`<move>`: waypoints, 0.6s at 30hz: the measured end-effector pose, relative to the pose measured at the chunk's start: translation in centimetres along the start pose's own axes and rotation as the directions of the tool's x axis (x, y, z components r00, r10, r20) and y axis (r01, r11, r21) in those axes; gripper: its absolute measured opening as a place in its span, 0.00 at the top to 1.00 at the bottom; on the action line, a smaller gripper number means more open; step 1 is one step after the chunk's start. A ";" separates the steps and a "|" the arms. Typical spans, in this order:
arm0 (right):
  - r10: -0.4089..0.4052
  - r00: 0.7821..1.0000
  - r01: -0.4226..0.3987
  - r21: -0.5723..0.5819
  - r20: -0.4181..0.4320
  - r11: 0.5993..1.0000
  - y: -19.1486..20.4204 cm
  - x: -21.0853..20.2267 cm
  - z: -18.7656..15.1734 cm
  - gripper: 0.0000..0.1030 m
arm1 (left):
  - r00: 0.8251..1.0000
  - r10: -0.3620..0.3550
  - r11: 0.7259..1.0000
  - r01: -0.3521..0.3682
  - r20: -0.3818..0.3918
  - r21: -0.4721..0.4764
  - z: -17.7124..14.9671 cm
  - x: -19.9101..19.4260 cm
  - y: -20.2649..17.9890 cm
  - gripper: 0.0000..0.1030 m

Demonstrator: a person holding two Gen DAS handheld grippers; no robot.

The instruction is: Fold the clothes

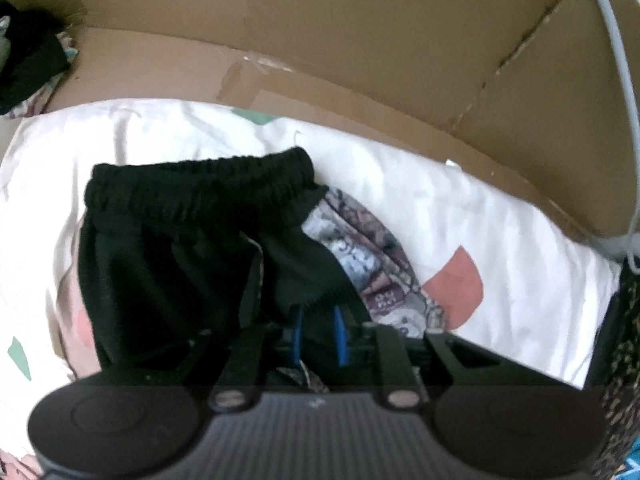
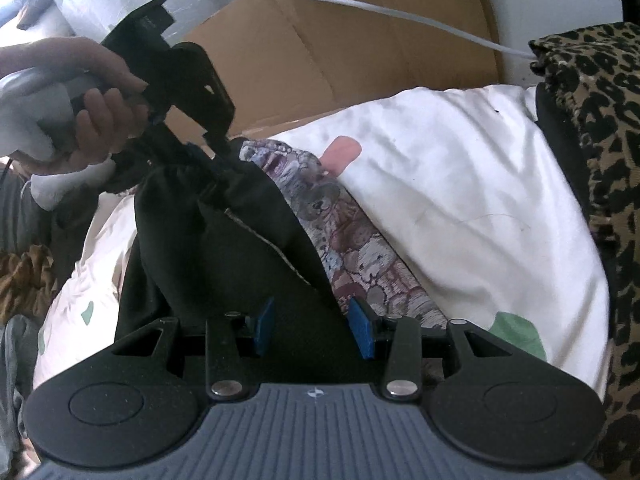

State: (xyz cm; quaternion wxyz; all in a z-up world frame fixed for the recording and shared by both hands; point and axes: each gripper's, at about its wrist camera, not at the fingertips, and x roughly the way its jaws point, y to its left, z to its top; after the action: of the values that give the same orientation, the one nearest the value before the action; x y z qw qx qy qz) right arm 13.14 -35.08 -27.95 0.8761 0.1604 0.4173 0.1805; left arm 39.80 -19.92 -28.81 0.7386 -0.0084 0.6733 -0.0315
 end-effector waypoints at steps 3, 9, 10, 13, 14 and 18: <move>0.007 1.000 -0.007 -0.015 0.002 1.000 0.1 0.2 -0.4 0.54 | 1.000 -0.019 1.000 0.019 -0.013 0.000 -0.5 1.0 0.1 0.83; -0.004 1.000 0.004 -0.014 0.009 1.000 -0.3 0.4 -0.9 0.54 | 0.998 0.014 1.000 -0.015 -0.064 -0.020 -1.5 2.9 0.9 0.83; -0.008 1.000 0.008 -0.013 0.011 1.000 -0.5 0.3 -1.0 0.54 | 0.998 0.011 0.999 -0.013 -0.066 -0.030 -1.6 3.0 1.2 0.83; -0.020 1.000 0.020 -0.008 0.016 1.000 -1.1 0.1 -1.1 0.54 | 0.997 0.008 0.999 -0.012 -0.083 -0.051 -1.5 2.9 1.5 0.82; -0.023 1.000 0.023 0.000 0.016 1.000 -1.4 0.1 -1.2 0.54 | 0.996 0.013 0.999 -0.018 -0.090 -0.051 -1.4 2.7 1.5 0.81; -0.023 1.000 0.023 0.021 0.011 1.000 -2.2 0.1 -1.4 0.54 | 0.995 0.046 0.998 -0.049 -0.089 -0.027 -1.1 1.2 1.2 0.70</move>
State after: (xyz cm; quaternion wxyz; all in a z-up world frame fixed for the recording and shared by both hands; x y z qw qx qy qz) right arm 12.48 -36.79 -29.83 0.8786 0.1659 0.4161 0.1652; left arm 38.85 -18.77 -30.18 0.7085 -0.0019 0.7057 -0.0045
